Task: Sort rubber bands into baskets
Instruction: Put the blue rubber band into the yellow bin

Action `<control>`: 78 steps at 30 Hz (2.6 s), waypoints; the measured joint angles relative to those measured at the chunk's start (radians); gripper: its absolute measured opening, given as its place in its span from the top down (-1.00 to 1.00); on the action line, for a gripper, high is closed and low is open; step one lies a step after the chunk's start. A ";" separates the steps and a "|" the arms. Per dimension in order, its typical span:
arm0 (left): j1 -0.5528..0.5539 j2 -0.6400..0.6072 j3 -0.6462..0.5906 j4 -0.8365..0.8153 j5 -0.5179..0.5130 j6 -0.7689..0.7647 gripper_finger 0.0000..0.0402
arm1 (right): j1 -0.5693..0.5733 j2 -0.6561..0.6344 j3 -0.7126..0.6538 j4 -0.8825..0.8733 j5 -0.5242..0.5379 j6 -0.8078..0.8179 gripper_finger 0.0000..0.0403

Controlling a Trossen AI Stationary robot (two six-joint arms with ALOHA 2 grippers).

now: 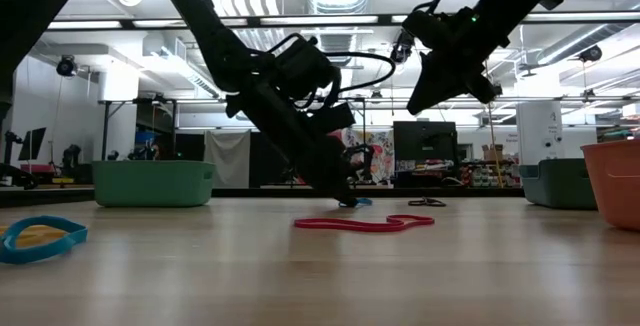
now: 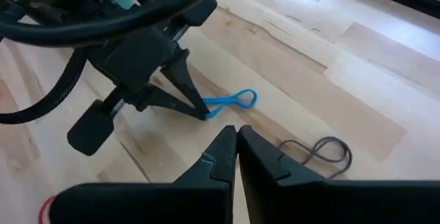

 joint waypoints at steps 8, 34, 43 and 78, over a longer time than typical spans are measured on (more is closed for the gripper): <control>-0.033 -0.041 -0.005 -0.037 -0.008 0.054 1.00 | 0.000 0.000 -0.001 0.000 0.000 -0.009 0.95; -0.333 -0.741 -0.096 -0.720 -0.003 0.015 1.00 | 0.000 0.000 -0.001 0.015 0.000 -0.050 0.95; -0.568 -0.971 -0.073 -1.094 0.000 -0.317 1.00 | 0.000 0.000 -0.001 0.015 0.000 -0.060 0.95; -0.907 -0.972 -0.351 -1.186 0.232 -1.094 0.99 | 0.000 0.000 -0.001 0.015 0.000 -0.047 0.95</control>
